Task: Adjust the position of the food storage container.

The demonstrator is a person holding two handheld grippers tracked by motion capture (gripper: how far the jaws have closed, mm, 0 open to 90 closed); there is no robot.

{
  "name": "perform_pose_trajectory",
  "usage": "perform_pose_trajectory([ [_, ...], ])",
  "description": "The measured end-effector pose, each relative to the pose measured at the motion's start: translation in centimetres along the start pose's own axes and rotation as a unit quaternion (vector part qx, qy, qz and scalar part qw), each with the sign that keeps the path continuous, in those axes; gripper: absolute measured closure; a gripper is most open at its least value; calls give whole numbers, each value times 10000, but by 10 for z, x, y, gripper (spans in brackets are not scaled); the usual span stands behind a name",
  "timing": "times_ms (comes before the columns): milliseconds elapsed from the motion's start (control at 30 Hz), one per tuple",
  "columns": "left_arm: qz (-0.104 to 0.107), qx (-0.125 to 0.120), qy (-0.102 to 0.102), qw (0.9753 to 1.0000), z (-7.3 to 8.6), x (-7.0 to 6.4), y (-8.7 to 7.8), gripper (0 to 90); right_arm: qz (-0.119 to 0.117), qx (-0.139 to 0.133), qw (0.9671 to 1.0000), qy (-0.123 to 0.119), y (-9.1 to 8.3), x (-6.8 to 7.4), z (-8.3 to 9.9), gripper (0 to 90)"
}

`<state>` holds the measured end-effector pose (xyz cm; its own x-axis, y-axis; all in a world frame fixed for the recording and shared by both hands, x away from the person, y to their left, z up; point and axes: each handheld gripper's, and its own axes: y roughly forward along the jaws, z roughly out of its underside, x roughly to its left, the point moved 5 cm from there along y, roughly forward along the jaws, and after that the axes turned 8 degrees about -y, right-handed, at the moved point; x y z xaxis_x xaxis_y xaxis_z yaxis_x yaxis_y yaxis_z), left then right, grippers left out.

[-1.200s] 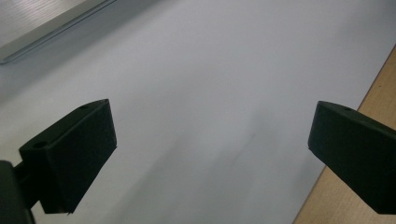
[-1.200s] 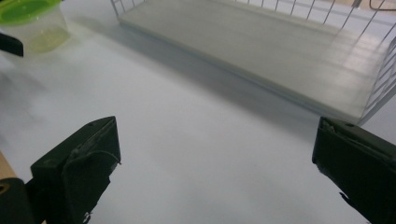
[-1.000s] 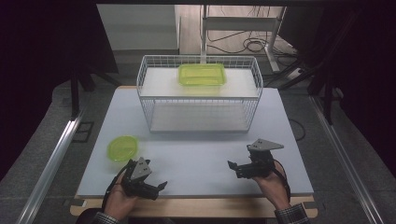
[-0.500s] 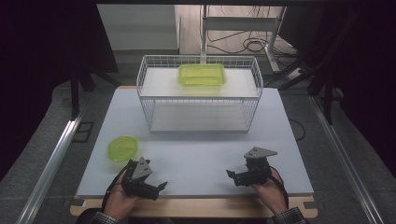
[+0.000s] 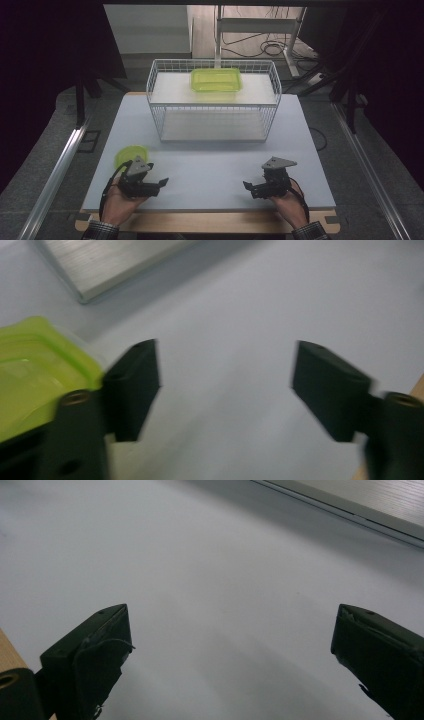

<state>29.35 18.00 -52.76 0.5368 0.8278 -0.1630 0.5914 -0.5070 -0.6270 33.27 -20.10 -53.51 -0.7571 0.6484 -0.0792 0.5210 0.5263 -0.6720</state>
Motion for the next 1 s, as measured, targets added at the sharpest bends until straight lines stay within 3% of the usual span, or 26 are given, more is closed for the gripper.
perform_pose_trajectory([
  [67,-93,-19,-73,9999,-4,9,-3,481,3,5,10000,-12,0,0,0,29],
  [200,-477,-52,-196,9987,-13,31,-6,666,-2,19,10000,-23,0,0,0,33],
  [400,-552,-98,-383,9977,-20,53,-11,900,-2,85,9999,-75,2,0,2,39],
  [700,-776,-109,-527,9955,-23,88,-16,900,-5,126,9999,-118,3,2,2,42],
  [733,-874,-149,-613,9942,-22,98,-18,900,-4,143,9998,-136,4,2,2,43],
  [900,-1116,-206,-762,9906,-18,115,-25,900,-14,197,9997,-166,6,3,3,44],
  [933,-1242,-247,-872,9881,-15,124,-28,900,-13,214,9996,-182,6,3,4,44],
  [1000,-1365,-257,-932,9859,-12,131,-29,900,1,230,9996,-182,8,4,4,44],
])
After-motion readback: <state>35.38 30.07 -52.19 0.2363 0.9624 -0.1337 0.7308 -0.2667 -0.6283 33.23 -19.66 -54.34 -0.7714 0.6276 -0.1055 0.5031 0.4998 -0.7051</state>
